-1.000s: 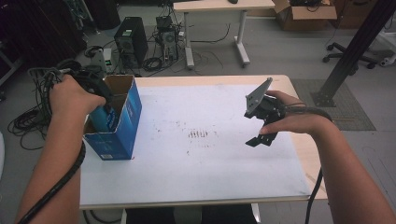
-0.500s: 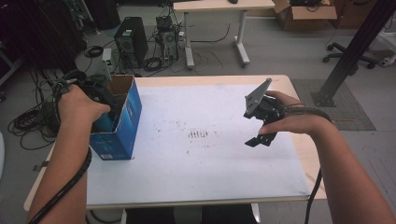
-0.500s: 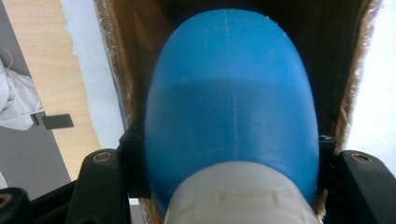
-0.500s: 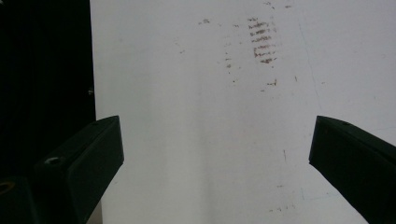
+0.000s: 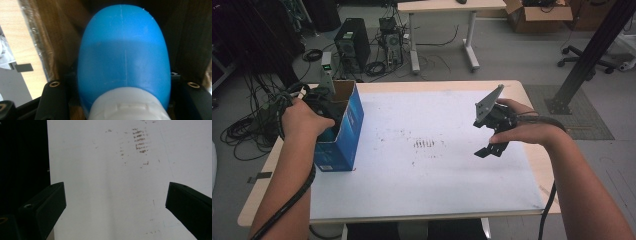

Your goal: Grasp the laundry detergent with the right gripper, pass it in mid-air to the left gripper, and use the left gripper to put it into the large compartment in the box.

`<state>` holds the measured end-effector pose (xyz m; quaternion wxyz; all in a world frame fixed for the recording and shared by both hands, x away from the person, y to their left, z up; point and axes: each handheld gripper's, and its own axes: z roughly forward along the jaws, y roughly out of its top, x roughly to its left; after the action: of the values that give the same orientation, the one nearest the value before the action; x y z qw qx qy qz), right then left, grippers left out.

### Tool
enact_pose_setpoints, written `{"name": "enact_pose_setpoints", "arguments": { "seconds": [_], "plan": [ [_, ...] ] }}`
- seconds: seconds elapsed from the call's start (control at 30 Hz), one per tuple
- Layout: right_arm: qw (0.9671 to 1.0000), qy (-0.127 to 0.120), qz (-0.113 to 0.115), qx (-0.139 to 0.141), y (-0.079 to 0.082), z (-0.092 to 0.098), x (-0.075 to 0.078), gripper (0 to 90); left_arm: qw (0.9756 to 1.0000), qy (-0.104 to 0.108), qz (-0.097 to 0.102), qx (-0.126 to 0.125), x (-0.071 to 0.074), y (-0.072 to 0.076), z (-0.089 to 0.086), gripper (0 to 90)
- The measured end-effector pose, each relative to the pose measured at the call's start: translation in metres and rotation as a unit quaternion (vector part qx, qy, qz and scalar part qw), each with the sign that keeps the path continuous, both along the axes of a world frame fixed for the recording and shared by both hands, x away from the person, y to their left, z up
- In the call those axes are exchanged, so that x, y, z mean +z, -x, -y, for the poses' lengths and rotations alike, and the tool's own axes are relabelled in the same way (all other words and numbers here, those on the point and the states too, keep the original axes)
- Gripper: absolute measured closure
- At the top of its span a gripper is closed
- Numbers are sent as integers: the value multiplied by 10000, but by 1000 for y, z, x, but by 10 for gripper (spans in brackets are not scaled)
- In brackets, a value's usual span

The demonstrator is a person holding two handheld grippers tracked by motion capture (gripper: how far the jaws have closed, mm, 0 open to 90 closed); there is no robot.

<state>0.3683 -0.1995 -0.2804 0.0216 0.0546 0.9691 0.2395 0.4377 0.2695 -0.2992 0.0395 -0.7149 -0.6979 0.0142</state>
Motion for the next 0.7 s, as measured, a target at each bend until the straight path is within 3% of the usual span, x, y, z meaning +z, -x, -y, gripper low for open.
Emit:
{"name": "enact_pose_setpoints", "arguments": {
  "seconds": [0.7],
  "plan": [
    [10000, -51, -4, -28, -2, 4, -3, 29, 9999, 15, 19, -104, -2, 1, -2, 376]
  ]
}}
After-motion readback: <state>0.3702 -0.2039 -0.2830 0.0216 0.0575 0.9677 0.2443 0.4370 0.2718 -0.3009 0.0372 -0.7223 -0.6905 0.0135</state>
